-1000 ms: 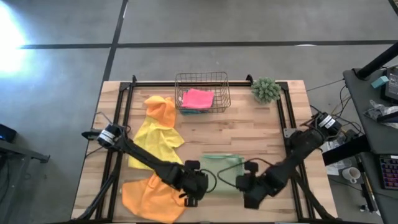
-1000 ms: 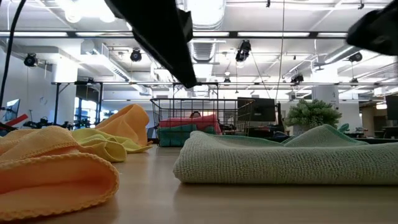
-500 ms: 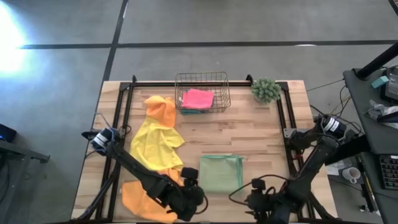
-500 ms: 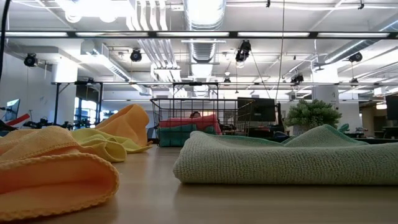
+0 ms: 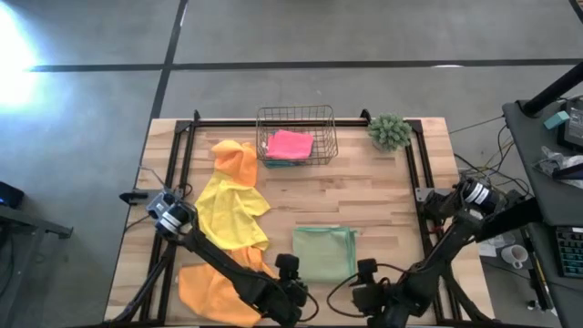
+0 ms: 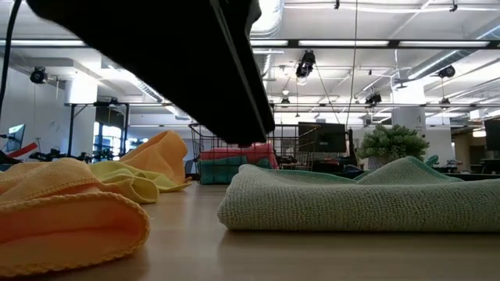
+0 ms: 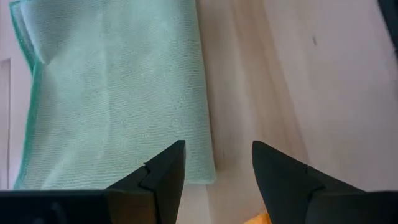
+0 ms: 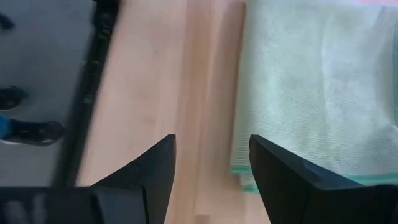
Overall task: Fold microfiber towels
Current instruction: Put the green microfiber cloth into the wire basket
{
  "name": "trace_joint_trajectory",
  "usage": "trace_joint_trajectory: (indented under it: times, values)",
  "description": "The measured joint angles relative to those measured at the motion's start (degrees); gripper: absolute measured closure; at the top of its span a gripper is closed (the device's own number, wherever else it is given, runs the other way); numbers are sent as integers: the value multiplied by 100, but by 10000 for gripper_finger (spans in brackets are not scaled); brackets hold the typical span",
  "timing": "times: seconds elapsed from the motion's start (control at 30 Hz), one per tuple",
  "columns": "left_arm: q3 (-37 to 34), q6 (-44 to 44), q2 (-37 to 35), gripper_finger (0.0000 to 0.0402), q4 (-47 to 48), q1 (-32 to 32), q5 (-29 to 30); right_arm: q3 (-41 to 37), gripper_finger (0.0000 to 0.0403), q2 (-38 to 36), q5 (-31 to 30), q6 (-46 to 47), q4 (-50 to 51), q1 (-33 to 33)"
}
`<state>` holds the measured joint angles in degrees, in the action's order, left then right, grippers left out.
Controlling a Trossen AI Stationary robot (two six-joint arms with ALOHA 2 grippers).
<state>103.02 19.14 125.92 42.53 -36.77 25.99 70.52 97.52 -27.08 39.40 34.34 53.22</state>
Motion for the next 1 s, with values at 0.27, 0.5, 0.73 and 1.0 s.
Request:
trace_joint_trajectory:
  times: [0.27,0.5,0.73,1.0]
  values:
    - [-79,-2,135,231,-265,29,224,-26,208,500,-67,-167,-10,-262]
    - [-325,0,135,231,-501,117,260,-17,209,763,-165,-119,-34,-398]
    - [-702,-1,135,231,-946,146,263,-35,209,761,-281,31,48,-473]
    - [-853,2,135,231,-975,240,309,-42,209,940,-159,41,111,-487]
